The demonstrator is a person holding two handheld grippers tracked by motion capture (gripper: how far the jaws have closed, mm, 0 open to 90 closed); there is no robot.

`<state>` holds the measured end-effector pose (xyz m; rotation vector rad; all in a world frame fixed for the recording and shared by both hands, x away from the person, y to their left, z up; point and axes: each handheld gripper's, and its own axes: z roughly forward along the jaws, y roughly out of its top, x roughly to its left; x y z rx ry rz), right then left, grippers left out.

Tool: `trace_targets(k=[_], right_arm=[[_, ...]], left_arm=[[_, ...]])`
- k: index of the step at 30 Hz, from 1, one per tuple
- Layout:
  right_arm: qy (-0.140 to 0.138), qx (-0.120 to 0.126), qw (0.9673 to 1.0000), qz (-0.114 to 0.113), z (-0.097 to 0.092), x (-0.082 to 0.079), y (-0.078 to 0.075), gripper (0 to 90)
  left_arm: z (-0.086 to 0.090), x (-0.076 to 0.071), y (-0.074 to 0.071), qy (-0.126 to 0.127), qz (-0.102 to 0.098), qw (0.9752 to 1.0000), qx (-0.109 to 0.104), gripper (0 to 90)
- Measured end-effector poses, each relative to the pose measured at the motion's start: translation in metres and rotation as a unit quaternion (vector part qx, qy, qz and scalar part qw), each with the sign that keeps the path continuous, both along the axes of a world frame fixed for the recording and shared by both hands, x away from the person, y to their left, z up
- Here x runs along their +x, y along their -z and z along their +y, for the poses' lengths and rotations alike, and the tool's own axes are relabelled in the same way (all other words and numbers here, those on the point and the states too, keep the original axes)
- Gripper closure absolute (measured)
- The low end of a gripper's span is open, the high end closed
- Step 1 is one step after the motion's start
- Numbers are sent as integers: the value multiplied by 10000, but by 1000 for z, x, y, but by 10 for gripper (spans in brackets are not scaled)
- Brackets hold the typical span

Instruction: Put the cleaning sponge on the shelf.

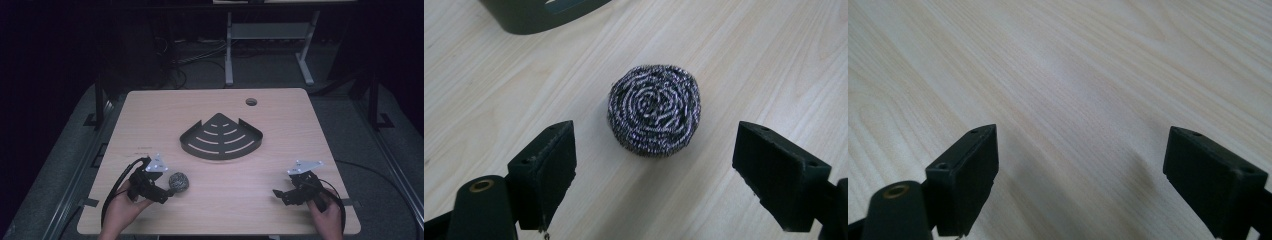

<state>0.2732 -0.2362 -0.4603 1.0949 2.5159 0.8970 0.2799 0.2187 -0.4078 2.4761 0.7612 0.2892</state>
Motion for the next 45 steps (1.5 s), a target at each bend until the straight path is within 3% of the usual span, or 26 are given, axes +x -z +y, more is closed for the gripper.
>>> trace_targets(k=[6,26,39,45], right_arm=[[-4,33,10000,-3,0,-1,-1,140],[-19,10,10000,22,1,-2,0,140],[-21,7,10000,30,1,-2,0,140],[-25,6,10000,13,1,-2,-1,141]], left_arm=[[-6,6,5,2,51,10000,-27,170],[-19,24,20,76,339,9992,187,193],[-25,28,27,91,454,9985,291,212],[-26,31,30,96,600,9976,331,231]])
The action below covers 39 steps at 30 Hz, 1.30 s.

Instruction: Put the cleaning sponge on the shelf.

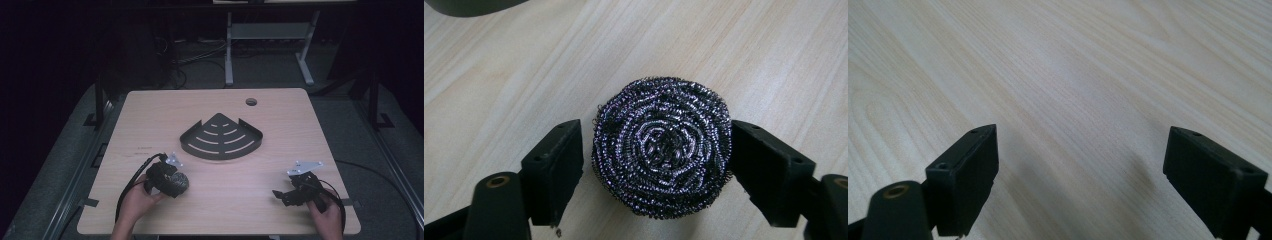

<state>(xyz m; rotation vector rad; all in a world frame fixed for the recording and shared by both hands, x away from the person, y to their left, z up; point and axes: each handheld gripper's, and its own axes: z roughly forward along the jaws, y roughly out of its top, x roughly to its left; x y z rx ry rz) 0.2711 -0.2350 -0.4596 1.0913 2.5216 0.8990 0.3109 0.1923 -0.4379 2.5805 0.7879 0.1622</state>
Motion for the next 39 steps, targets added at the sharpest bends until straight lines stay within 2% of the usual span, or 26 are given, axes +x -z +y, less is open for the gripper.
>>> trace_targets(k=[11,14,16,21,39], right_arm=[[7,23,10000,-5,0,0,0,140],[4,20,10000,13,0,0,0,140],[12,30,10000,3,0,0,0,141],[4,14,10000,2,1,0,-1,141],[-29,6,10000,40,0,2,1,141]], left_arm=[[-5,3,0,119,63,9998,109,289],[-4,4,0,6,36,9999,103,322],[-2,5,0,16,83,9999,92,330],[-3,4,-2,12,61,9999,136,342],[-6,9,-25,134,-40,9999,-43,343]])
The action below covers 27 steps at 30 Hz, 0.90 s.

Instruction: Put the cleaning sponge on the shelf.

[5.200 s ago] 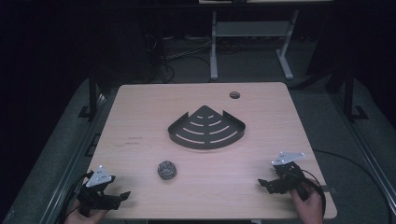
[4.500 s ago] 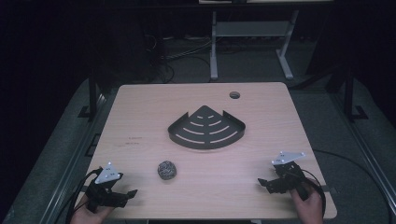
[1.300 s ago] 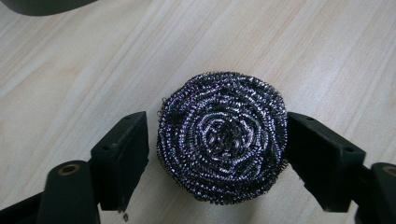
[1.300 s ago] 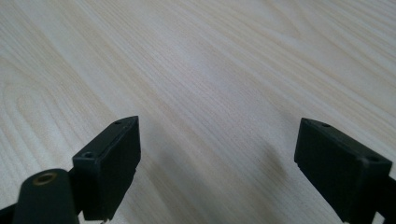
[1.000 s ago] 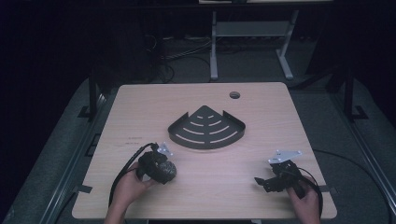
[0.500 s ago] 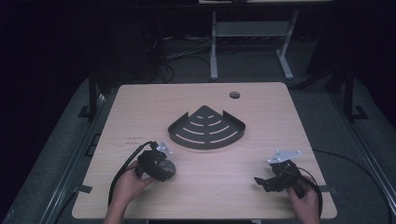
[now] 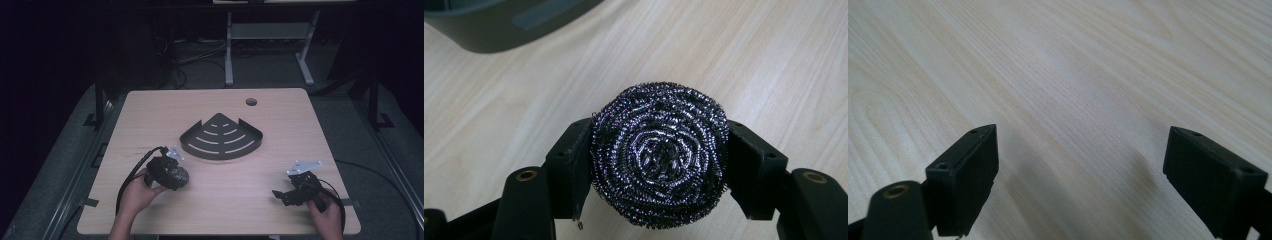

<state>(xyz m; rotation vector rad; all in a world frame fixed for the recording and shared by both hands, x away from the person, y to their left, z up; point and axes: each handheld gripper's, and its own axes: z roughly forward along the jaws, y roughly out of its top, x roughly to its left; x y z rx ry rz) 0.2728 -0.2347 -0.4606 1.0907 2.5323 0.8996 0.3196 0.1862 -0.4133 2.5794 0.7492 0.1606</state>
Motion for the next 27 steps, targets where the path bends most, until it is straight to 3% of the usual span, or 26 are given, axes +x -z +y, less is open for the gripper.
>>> trace_targets(k=[15,24,27], right_arm=[[-33,20,10000,57,2,-1,1,140],[-2,32,10000,40,1,-1,0,140],[-13,19,10000,12,0,0,0,140]], left_arm=[[-12,12,-18,117,-24,9999,6,342],[-19,22,-25,123,18,9999,-120,342],[-23,26,-26,150,33,9999,-61,341]])
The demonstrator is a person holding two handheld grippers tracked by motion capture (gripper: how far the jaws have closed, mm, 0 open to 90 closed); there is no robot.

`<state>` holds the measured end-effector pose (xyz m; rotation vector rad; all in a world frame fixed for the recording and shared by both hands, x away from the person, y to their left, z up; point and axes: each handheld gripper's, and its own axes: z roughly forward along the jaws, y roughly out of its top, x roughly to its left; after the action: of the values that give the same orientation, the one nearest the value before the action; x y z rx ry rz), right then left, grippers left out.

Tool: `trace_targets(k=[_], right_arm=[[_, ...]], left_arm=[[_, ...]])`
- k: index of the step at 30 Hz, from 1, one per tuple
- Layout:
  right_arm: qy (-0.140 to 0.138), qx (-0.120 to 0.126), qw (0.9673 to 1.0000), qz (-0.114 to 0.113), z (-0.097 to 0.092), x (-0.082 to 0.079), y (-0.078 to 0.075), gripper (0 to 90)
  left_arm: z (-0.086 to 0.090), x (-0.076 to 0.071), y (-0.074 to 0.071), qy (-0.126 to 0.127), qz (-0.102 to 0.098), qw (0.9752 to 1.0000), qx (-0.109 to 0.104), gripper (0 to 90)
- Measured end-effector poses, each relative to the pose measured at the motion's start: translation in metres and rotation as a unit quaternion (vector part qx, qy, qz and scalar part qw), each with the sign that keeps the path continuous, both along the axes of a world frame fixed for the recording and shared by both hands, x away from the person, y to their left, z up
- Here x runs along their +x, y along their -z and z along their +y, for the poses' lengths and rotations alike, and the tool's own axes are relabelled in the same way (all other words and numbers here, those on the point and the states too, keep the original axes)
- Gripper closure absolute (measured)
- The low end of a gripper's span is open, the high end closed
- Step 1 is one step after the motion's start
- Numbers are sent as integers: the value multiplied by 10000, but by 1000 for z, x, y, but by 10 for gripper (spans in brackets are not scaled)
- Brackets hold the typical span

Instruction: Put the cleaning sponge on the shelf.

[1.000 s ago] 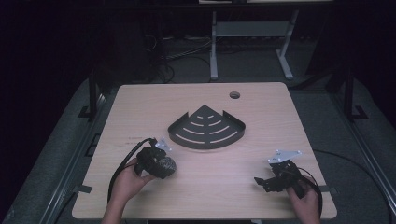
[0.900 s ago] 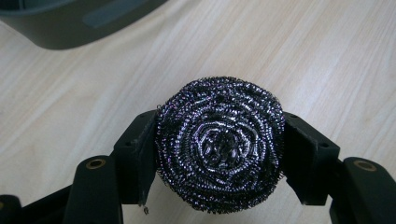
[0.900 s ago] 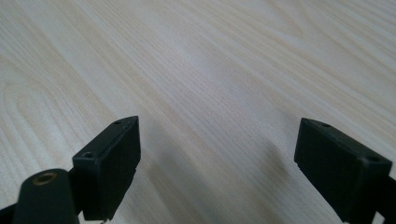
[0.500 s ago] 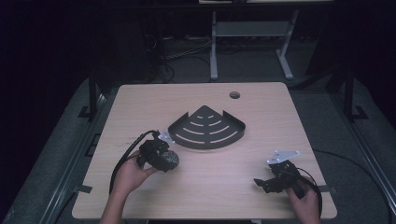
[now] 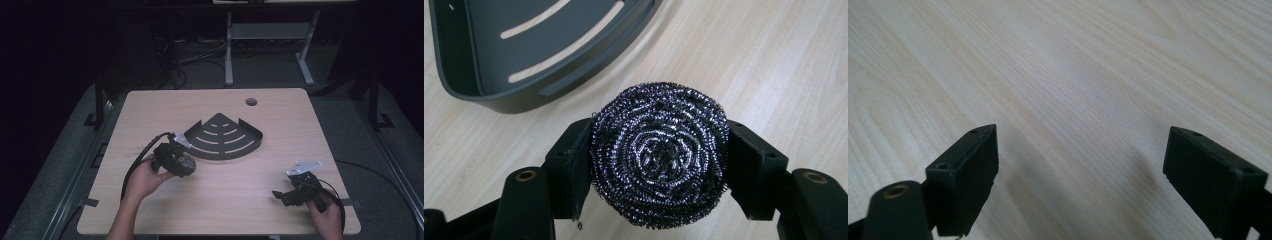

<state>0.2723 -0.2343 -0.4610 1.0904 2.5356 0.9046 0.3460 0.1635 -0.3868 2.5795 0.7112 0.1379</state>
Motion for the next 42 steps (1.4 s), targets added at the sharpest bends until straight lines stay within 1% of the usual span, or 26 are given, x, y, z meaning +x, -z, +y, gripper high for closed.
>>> trace_targets(k=[3,4,5,9,12,15,20,30,34,36,37,40,41,42], right_arm=[[17,-4,10000,-3,0,0,0,141],[23,2,10000,-10,0,0,0,140],[18,6,10000,-16,0,0,0,141],[40,19,10000,-19,-1,1,0,141],[27,18,10000,-12,-1,1,0,140],[27,4,10000,11,-1,1,0,141],[57,23,10000,-19,-3,1,-1,140],[61,59,9999,-59,-5,1,-3,141],[55,41,10000,-29,-4,1,-3,140],[57,44,10000,-28,-4,1,-3,141],[51,48,10000,-32,-4,1,-3,140],[62,53,9999,-61,-5,1,-3,140],[55,56,9999,-86,-4,0,-3,141],[51,49,9999,-75,-4,0,-4,140]], left_arm=[[-4,4,-3,34,-33,10000,-20,341],[-5,6,-4,33,-7,10000,-33,341],[-6,7,-5,36,-37,10000,-19,341],[-12,13,-8,66,-32,10000,-11,340],[-16,16,-9,83,-24,9999,-51,340],[-18,20,-11,119,-13,9999,-6,340],[-20,24,-14,110,-37,9999,-30,340],[-29,36,-19,162,-29,9999,7,340],[-36,42,-21,211,-41,9998,44,340],[-37,43,-21,210,-38,9998,53,340],[-41,46,-23,231,-34,9997,45,340],[-44,48,-23,214,-70,9997,67,340],[-46,49,-24,240,-63,9997,38,340],[-48,50,-25,247,-70,9997,62,340]])
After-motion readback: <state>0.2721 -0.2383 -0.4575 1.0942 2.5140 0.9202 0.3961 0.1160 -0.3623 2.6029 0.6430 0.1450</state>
